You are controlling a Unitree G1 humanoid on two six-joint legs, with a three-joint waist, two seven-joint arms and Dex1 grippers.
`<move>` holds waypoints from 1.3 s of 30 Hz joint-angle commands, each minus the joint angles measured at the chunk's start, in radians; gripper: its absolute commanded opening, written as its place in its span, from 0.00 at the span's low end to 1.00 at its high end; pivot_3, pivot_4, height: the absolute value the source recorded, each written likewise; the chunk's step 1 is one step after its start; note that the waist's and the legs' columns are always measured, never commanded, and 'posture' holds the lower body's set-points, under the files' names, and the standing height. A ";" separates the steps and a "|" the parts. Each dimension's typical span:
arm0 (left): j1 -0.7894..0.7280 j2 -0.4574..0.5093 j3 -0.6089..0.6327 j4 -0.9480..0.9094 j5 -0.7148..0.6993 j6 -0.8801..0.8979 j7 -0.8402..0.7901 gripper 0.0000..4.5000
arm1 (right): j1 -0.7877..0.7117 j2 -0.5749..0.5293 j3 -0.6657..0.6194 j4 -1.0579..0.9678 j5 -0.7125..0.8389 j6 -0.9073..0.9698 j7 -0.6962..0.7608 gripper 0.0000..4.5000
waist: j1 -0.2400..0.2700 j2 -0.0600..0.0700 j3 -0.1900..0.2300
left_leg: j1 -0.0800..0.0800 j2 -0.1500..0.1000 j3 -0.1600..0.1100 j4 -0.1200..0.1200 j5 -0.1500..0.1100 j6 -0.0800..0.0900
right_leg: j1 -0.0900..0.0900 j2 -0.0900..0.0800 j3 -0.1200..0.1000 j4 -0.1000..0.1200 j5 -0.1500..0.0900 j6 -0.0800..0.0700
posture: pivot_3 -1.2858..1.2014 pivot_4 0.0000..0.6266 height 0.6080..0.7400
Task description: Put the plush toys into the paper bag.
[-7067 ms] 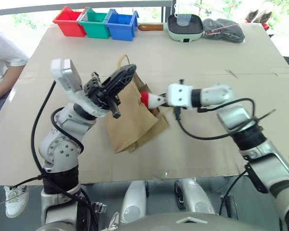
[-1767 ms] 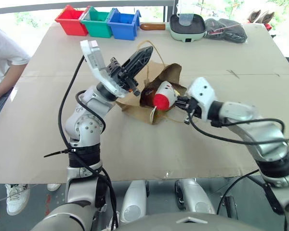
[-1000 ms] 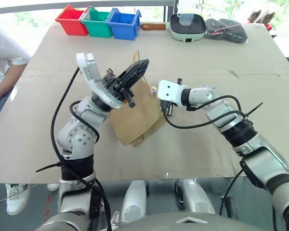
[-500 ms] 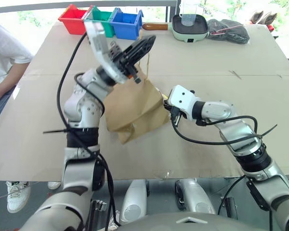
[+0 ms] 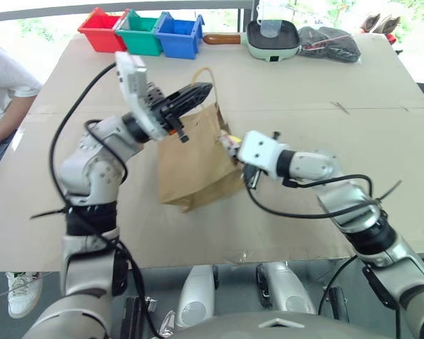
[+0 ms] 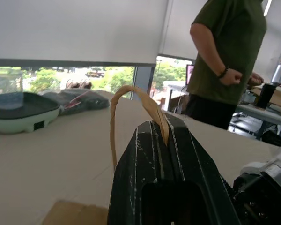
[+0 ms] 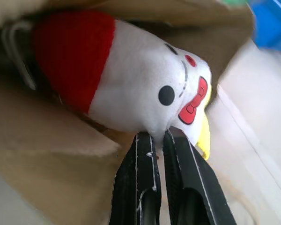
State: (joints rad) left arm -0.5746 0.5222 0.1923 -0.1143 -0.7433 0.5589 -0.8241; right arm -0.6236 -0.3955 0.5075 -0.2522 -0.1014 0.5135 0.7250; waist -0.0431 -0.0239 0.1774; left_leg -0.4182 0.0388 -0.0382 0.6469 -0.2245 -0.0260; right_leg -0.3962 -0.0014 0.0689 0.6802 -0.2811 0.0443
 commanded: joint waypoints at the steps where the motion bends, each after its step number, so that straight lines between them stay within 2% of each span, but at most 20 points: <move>1: 0.052 0.005 0.030 -0.123 -0.025 0.030 0.070 0.00 | -0.063 0.034 0.070 0.168 -0.046 -0.232 0.033 0.00 | 0.000 0.000 0.000 | 0.000 0.000 0.000 0.000 0.000 0.000 | 0.000 0.000 0.000 0.000 0.000 0.000 | 0.52 0.24 1.00; 4: 0.170 -0.021 0.040 -0.196 0.003 0.013 0.135 0.00 | -0.134 0.102 0.121 0.384 -0.054 -0.432 0.080 0.00 | 0.001 0.000 0.000 | 0.000 0.000 -0.001 0.000 0.000 0.000 | 0.000 0.000 -0.001 0.001 0.000 0.000 | 0.52 0.24 1.00; 8: 0.259 -0.053 0.051 -0.245 0.018 -0.019 0.188 0.00 | -0.167 0.137 0.102 0.512 -0.057 -0.570 0.104 0.00 | 0.002 0.000 0.000 | 0.002 0.000 0.000 0.000 0.000 0.000 | 0.000 0.000 0.000 0.001 0.000 0.000 | 0.52 0.24 1.00; 11: 0.299 -0.077 0.064 -0.273 0.006 -0.046 0.207 0.00 | -0.150 0.158 0.075 0.529 -0.022 -0.580 0.136 0.19 | 0.005 0.000 0.000 | 0.001 0.000 -0.001 0.000 0.000 0.000 | 0.001 0.000 -0.001 0.000 0.000 0.000 | 0.52 0.24 1.00; 15: 0.337 -0.088 0.081 -0.282 -0.011 -0.082 0.193 0.00 | -0.098 0.133 0.019 0.439 0.008 -0.493 0.150 0.61 | 0.006 0.000 0.000 | 0.001 0.000 0.000 0.000 0.000 0.000 | 0.001 -0.001 0.000 0.001 0.000 0.000 | 0.52 0.24 1.00; 19: 0.353 -0.093 0.093 -0.281 -0.030 -0.116 0.172 0.00 | -0.023 0.065 -0.052 0.283 0.053 -0.337 0.175 0.61 | 0.010 0.000 0.000 | 0.001 0.000 0.000 0.000 0.000 0.000 | 0.001 -0.001 -0.001 0.001 0.000 0.000 | 0.52 0.24 1.00; 22: 0.349 -0.100 0.101 -0.281 -0.050 -0.127 0.171 0.00 | 0.014 0.057 -0.110 0.186 0.109 -0.167 0.163 0.61 | 0.008 0.000 0.000 | 0.001 0.000 0.000 0.000 0.000 0.000 | 0.001 -0.001 0.000 0.001 0.000 0.000 | 0.52 0.24 1.00; 25: 0.351 -0.101 0.102 -0.278 -0.059 -0.139 0.161 0.00 | 0.042 0.098 -0.233 0.110 0.202 0.146 0.083 0.61 | 0.003 0.000 0.000 | 0.002 0.000 0.000 0.000 0.000 0.000 | 0.001 0.000 0.000 0.001 0.000 0.000 | 0.52 0.24 1.00; 30: 0.359 -0.109 0.091 -0.277 -0.060 -0.157 0.161 0.00 | 0.019 0.162 -0.323 0.159 0.260 0.392 -0.018 0.61 | 0.005 0.000 0.000 | 0.002 0.000 0.000 0.000 0.000 0.000 | 0.001 -0.001 0.000 0.002 0.000 0.000 | 0.52 0.24 1.00; 34: 0.364 -0.114 0.085 -0.279 -0.055 -0.163 0.165 0.00 | -0.016 0.241 -0.357 0.223 0.337 0.468 -0.027 0.61 | 0.000 0.000 0.000 | 0.002 0.000 0.000 0.000 0.000 0.000 | 0.001 0.000 0.000 0.002 0.000 0.000 | 0.52 0.24 1.00; 39: 0.377 -0.115 0.090 -0.287 -0.052 -0.175 0.174 0.00 | -0.058 0.331 -0.424 0.326 0.436 0.448 -0.016 0.61 | 0.001 0.000 0.000 | 0.002 0.000 0.000 -0.001 0.000 0.000 | 0.000 0.000 0.000 0.001 0.000 0.000 | 0.52 0.24 1.00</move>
State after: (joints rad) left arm -0.2030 0.4056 0.2667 -0.3558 -0.7882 0.4053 -0.6520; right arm -0.6610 -0.0731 0.1246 0.0700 0.2955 0.9819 0.7004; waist -0.0418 -0.0239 0.1774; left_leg -0.4168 0.0389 -0.0377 0.6461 -0.2245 -0.0260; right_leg -0.3957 -0.0011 0.0694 0.6813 -0.2809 0.0440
